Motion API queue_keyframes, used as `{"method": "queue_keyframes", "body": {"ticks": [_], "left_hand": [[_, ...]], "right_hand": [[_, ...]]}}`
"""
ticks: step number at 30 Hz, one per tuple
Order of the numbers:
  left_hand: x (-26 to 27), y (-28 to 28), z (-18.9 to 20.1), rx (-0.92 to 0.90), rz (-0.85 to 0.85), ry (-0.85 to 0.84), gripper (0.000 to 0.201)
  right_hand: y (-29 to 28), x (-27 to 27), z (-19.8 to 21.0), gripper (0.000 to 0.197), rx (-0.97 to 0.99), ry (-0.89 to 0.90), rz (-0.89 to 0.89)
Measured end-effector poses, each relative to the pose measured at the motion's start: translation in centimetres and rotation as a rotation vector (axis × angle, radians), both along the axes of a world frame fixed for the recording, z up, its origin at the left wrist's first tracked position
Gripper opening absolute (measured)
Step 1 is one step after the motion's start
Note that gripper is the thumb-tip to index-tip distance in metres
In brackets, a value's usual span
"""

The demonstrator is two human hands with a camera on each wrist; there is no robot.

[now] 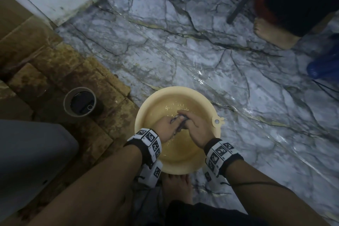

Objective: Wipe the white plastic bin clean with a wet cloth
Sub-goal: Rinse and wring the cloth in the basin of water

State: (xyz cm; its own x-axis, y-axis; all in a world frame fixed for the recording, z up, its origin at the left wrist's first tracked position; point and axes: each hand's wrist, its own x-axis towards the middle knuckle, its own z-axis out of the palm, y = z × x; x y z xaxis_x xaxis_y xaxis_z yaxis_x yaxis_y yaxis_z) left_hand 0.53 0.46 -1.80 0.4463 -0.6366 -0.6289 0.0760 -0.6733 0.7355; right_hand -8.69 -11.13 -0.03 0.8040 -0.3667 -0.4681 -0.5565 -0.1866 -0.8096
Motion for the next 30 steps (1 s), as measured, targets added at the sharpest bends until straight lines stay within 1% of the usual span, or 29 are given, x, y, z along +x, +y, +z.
{"method": "queue_keyframes", "body": {"ticks": [1,3,5,7,9,11,12,14,16,17,18,19,20,21,22,24,25,26,27,28,30], "left_hand": [[-0.2,-0.1,0.0,0.014,-0.012,-0.06,0.058],[-0.7,0.0,0.0,0.025,-0.004,-0.124,0.06],[-1.0,0.2,0.0,0.031,0.023,-0.142,0.061],[-1.1,0.3,0.1,0.033,0.018,-0.154,0.06],[-1.1,0.3,0.4,0.046,-0.026,-0.186,0.055],[-1.0,0.3,0.8,0.069,-0.084,-0.253,0.05],[-1.0,0.3,0.9,0.081,-0.112,-0.289,0.048],[-1.0,0.4,1.2,0.108,-0.172,-0.379,0.047],[-1.1,0.6,1.1,0.132,-0.216,-0.496,0.051],[-1.1,0.7,1.0,0.138,-0.223,-0.54,0.053],[-1.1,0.6,1.1,0.146,-0.223,-0.559,0.055],[-1.1,0.5,1.2,0.162,-0.215,-0.545,0.055],[-0.9,0.4,1.2,0.183,-0.194,-0.496,0.055],[-0.6,0.2,1.3,0.204,-0.152,-0.419,0.055],[-0.3,0.0,1.3,0.225,-0.094,-0.326,0.054],[0.3,-0.2,1.2,0.238,0.058,-0.131,0.052],[0.6,-0.2,1.1,0.225,0.145,-0.024,0.051],[0.8,-0.2,1.3,0.207,0.231,0.086,0.05],[0.9,-0.2,1.5,0.188,0.297,0.188,0.048],[0.9,-0.2,1.8,0.168,0.34,0.27,0.046],[0.9,-0.3,2.5,0.149,0.347,0.368,0.044]], "right_hand": [[0.1,0.0,-0.1,0.041,-0.025,-0.007,-0.004],[0.3,0.1,-0.4,0.034,-0.089,-0.021,-0.002],[0.6,0.1,-1.0,0.041,-0.111,-0.011,-0.006],[0.7,0.2,-1.4,0.046,-0.094,0.018,-0.013],[0.6,0.4,-1.4,0.042,-0.061,0.04,-0.024],[0.5,0.7,-0.8,0.038,0.013,0.083,-0.051],[0.5,0.9,-0.6,0.038,0.059,0.127,-0.069],[0.3,1.2,0.0,0.035,0.16,0.269,-0.086],[-0.1,1.6,0.6,0.032,0.322,0.436,-0.085],[-0.3,1.8,0.9,0.034,0.414,0.523,-0.092],[-0.6,1.9,1.2,0.041,0.474,0.597,-0.099],[-0.7,2.0,1.4,0.049,0.498,0.645,-0.107],[-0.8,2.1,1.6,0.053,0.497,0.649,-0.119],[-0.7,2.0,1.6,0.053,0.471,0.607,-0.14],[-0.6,1.9,1.7,0.049,0.416,0.516,-0.167],[-0.1,1.5,1.3,0.039,0.229,0.23,-0.208],[0.2,1.0,1.1,0.038,0.118,0.07,-0.201],[0.4,0.6,0.8,0.041,0.0,-0.077,-0.153],[0.6,0.1,0.3,0.047,-0.119,-0.19,-0.065],[0.9,-0.4,-0.3,0.053,-0.226,-0.257,0.044],[1.6,-1.1,-1.4,0.057,-0.406,-0.313,0.212]]}}
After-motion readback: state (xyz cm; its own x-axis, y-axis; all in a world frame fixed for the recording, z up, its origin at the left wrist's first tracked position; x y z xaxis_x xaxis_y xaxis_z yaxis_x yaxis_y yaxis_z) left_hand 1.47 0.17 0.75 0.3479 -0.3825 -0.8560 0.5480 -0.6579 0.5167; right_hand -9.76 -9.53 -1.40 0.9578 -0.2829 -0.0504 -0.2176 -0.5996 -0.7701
